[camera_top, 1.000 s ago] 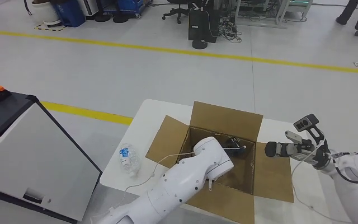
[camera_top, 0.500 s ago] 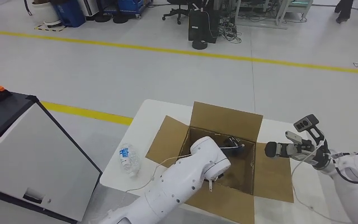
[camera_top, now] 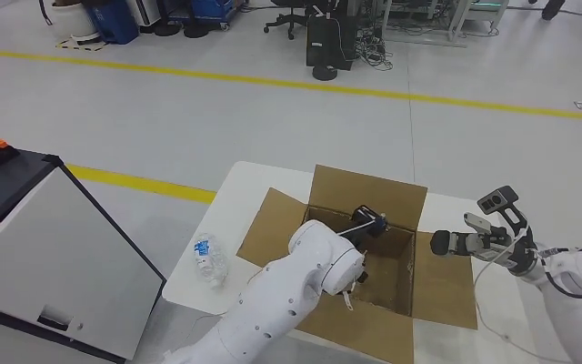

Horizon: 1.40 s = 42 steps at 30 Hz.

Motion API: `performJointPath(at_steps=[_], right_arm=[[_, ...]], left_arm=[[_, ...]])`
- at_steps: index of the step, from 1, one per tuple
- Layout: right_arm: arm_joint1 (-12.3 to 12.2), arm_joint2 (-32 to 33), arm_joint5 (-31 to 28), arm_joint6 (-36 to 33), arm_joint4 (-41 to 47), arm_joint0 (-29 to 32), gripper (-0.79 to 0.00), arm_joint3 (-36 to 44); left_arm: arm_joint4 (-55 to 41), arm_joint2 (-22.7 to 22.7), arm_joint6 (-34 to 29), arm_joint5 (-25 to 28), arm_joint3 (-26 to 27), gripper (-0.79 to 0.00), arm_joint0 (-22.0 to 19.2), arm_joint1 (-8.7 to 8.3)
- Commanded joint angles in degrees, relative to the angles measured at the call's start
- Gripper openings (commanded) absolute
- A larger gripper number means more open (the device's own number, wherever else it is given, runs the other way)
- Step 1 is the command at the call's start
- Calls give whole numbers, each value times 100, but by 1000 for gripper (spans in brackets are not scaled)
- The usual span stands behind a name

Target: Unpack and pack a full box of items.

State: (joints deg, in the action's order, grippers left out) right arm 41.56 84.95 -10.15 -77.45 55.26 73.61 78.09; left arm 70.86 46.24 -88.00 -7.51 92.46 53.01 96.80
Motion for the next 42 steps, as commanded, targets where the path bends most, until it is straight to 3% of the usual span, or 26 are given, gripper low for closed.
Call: performJointPath(at_steps=[1,9,34,42], right_arm=[[0,0,0,0,0,0,0,0],[0,0,0,0,0,0,0,0],[0,0,0,0,0,0,0,0],[0,0,0,0,0,0,0,0]], left_arm=[[13,-4,0,-127,160,-785,49,-58],[242,-135,0,-432,690,-785,297,-318],[144,-85,164,-458,674,-785,414,-325],[147,289,408,-580,1478,-785,826,-409]])
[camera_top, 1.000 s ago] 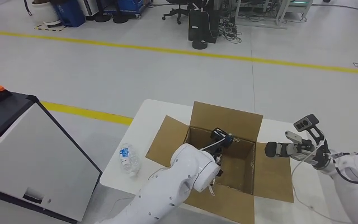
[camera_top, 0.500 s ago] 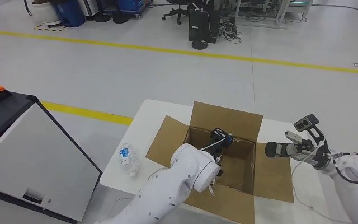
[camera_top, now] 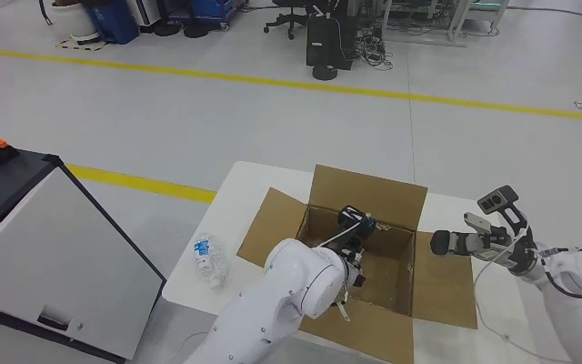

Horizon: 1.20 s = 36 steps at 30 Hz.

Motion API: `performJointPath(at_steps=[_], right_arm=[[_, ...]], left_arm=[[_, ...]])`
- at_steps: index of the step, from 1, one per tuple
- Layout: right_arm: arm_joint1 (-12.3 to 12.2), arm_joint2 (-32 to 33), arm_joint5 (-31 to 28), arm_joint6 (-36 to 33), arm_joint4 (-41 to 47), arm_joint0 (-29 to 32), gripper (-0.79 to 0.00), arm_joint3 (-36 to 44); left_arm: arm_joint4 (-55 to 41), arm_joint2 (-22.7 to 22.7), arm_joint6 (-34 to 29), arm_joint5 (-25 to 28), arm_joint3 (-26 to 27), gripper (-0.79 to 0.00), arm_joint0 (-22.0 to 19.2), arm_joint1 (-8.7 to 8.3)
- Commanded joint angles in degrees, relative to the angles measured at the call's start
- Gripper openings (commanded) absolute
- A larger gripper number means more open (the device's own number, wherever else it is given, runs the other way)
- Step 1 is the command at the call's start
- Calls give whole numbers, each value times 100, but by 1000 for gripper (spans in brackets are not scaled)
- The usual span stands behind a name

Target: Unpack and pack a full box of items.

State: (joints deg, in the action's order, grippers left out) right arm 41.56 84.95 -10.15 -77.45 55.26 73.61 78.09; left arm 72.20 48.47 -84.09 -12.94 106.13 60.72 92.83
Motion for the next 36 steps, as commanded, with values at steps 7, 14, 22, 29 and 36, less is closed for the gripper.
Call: performJointPath(at_steps=[7,14,22,29,36], right_arm=[[0,0,0,0,0,0,0,0],[0,0,0,0,0,0,0,0],[0,0,0,0,0,0,0,0],[0,0,0,0,0,0,0,0],[0,0,0,0,0,0,0,0]], left_arm=[[-182,711,511,-52,815,-785,477,-107],[-32,1058,1133,224,1482,-785,1059,-224],[328,991,1230,-155,1714,-785,1285,-245],[328,991,1230,-155,1714,-785,1285,-245],[328,991,1230,-155,1714,-785,1285,-245]])
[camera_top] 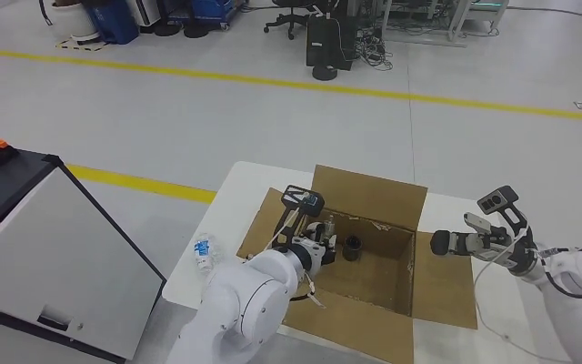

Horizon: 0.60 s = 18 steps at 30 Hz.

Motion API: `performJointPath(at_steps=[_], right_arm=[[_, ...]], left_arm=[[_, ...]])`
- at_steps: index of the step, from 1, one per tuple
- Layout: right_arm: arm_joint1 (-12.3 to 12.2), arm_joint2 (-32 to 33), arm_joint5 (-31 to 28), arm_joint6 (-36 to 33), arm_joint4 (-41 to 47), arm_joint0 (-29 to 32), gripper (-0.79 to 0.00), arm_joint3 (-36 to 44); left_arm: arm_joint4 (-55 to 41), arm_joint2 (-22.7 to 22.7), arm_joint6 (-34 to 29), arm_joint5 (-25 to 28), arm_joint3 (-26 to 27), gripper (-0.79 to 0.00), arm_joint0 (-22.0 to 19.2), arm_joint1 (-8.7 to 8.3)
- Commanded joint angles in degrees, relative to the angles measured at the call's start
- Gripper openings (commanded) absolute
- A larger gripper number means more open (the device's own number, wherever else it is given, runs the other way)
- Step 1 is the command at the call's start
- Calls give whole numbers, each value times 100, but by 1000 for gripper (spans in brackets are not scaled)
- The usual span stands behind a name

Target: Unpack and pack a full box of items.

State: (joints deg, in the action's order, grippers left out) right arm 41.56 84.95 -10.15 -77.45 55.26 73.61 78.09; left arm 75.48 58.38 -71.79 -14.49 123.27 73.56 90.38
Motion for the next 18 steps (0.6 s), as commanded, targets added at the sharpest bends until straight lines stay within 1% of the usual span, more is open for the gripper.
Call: performJointPath(at_steps=[1,8,10,12,15,18], right_arm=[[0,0,0,0,0,0,0,0],[0,0,0,0,0,0,0,0],[0,0,0,0,0,0,0,0],[0,0,0,0,0,0,0,0],[0,0,0,0,0,0,0,0],[0,0,0,0,0,0,0,0]], left_arm=[[0,0,0,0,0,-785,0,0],[0,0,0,0,0,-785,0,0],[-36,55,202,-28,-19,-785,67,-7],[-238,102,293,-88,80,-785,139,-6],[-156,178,388,27,235,-785,183,-33],[-22,262,387,-14,420,-785,261,-56]])
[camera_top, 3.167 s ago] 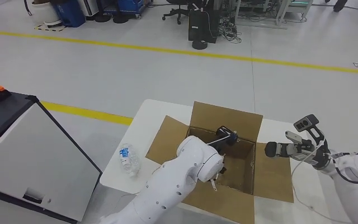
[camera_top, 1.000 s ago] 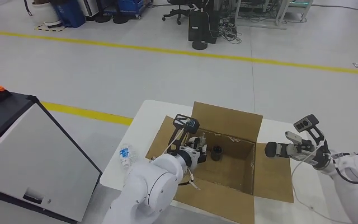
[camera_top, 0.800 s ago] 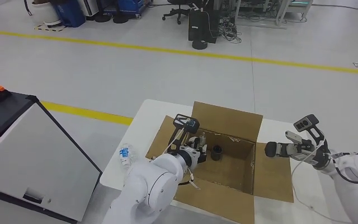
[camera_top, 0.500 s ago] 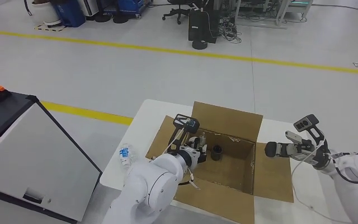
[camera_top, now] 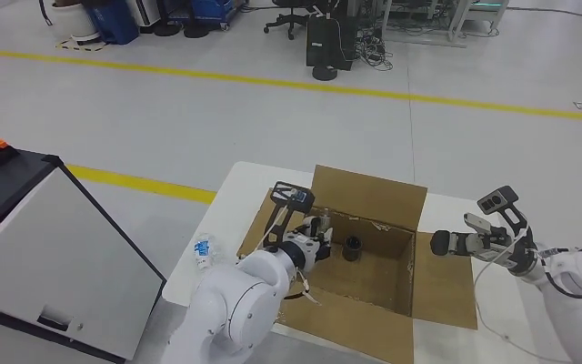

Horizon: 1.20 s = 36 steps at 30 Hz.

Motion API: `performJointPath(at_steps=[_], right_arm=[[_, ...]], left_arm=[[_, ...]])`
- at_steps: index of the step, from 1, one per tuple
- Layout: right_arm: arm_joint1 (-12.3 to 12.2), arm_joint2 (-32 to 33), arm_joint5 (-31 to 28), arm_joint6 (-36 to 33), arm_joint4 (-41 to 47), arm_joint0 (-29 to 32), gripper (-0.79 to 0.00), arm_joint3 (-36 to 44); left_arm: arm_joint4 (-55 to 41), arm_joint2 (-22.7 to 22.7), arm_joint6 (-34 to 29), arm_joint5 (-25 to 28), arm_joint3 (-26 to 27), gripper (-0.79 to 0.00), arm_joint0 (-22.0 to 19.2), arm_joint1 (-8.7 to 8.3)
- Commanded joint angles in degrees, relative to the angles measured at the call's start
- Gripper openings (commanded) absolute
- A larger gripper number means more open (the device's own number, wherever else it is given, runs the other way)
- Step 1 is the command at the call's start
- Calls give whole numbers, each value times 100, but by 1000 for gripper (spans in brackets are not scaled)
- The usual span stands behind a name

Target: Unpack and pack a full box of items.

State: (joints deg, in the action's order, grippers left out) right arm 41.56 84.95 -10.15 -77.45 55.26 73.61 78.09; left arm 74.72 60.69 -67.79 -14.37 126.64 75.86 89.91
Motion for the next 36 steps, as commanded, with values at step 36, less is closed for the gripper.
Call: performJointPath(at_steps=[36], right_arm=[[0,0,0,0,0,0,0,0]], left_arm=[[1263,855,-682,-1530,800,-785,1042,-87]])
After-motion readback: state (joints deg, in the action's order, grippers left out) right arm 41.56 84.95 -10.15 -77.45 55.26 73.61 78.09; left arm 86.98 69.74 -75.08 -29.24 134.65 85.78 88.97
